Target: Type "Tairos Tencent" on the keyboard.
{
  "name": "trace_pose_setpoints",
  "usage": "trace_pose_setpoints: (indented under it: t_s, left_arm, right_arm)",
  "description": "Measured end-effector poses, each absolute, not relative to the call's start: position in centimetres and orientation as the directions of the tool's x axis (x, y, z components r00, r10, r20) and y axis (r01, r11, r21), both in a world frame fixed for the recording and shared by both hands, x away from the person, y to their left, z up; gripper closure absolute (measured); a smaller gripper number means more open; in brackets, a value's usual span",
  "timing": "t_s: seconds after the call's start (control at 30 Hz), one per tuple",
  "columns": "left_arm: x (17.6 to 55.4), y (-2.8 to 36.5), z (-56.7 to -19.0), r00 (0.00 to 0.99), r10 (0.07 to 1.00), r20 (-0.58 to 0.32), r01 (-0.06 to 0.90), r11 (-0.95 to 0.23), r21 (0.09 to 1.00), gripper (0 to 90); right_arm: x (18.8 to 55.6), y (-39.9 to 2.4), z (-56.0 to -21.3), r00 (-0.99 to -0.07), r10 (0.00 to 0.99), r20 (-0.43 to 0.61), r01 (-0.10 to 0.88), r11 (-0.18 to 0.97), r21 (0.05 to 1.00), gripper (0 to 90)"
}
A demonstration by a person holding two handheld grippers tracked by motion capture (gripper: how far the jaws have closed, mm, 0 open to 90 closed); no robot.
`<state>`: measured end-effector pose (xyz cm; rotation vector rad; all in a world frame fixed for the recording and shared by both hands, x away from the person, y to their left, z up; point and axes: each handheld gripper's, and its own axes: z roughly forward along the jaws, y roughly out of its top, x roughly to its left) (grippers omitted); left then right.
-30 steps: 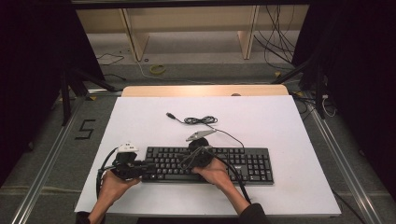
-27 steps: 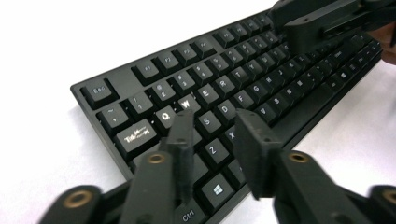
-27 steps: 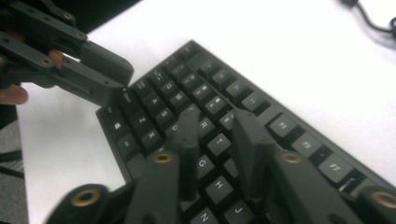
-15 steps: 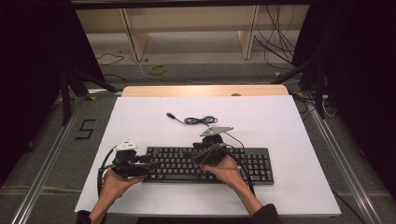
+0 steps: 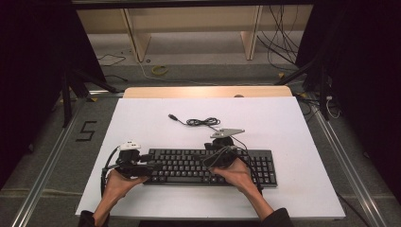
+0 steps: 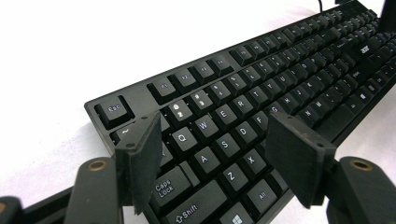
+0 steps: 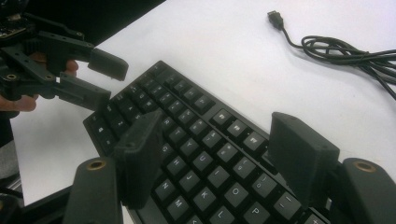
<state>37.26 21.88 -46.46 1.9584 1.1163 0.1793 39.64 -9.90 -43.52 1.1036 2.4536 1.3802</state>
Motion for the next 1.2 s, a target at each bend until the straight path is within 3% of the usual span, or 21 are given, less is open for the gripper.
trace_pose_setpoints:
  t_s: [0.23, 0.87, 1.2]
  left_arm:
    - [37.5, 21.6, -46.7, 0.602, 0.755, -0.259, 0.641, -0.264, 0.72, 44.8]
    - [37.7, 20.9, -47.1, 0.613, 0.757, -0.225, 0.659, -0.333, 0.675, 79.2]
    - [37.8, 20.5, -47.3, 0.615, 0.762, -0.202, 0.662, -0.36, 0.657, 87.2]
  right_arm:
    - [39.5, -10.2, -43.4, -0.727, 0.647, 0.228, 0.533, 0.322, 0.783, 34.3]
    - [39.6, -10.7, -43.5, -0.722, 0.656, 0.222, 0.534, 0.324, 0.781, 33.7]
    - [39.6, -10.6, -43.7, -0.722, 0.656, 0.219, 0.535, 0.33, 0.778, 33.6]
